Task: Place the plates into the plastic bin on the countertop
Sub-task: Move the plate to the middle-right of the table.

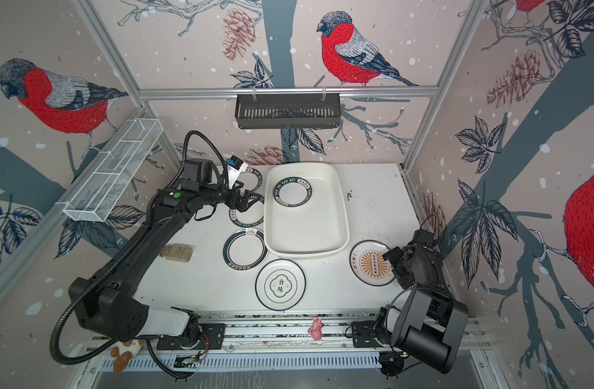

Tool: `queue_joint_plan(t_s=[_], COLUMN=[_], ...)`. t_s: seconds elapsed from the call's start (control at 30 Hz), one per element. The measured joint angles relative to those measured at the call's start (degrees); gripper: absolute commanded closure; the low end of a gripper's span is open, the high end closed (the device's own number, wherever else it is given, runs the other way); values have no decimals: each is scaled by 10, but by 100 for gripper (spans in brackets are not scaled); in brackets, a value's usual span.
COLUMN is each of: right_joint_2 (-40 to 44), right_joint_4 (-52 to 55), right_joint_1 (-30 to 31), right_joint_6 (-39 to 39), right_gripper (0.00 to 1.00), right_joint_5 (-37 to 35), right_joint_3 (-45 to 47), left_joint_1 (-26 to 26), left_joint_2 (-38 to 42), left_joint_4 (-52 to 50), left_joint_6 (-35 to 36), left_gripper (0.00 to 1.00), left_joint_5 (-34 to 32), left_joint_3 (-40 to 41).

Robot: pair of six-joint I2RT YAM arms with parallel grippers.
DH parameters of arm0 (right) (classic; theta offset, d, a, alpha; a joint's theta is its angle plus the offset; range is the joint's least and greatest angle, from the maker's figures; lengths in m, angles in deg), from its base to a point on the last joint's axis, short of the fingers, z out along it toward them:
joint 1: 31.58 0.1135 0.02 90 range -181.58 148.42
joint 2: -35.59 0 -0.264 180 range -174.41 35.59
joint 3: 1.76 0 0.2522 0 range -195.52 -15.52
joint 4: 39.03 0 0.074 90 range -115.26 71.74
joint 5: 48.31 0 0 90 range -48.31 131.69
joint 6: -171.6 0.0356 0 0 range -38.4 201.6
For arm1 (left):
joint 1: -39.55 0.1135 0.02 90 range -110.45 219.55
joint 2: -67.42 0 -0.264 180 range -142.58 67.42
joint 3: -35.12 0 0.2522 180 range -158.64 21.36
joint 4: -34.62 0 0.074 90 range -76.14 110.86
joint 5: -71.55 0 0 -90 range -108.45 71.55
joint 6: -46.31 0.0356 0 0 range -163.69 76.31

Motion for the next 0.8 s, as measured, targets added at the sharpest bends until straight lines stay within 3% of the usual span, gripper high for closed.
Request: queue_joint_plan(t_s=[0.8], right_joint_2=[8], right_joint_4=[-3], right_joint_1=[23], right_joint_6=[30], right_gripper=[15], right_joint_5=[-12], right_joint_3=[4], left_joint_1=[0], left_joint_2=[17], left_joint_4=[6], left_joint_6=[15], left_gripper=[3], left_joint_5=[2], left_joint_3=[11])
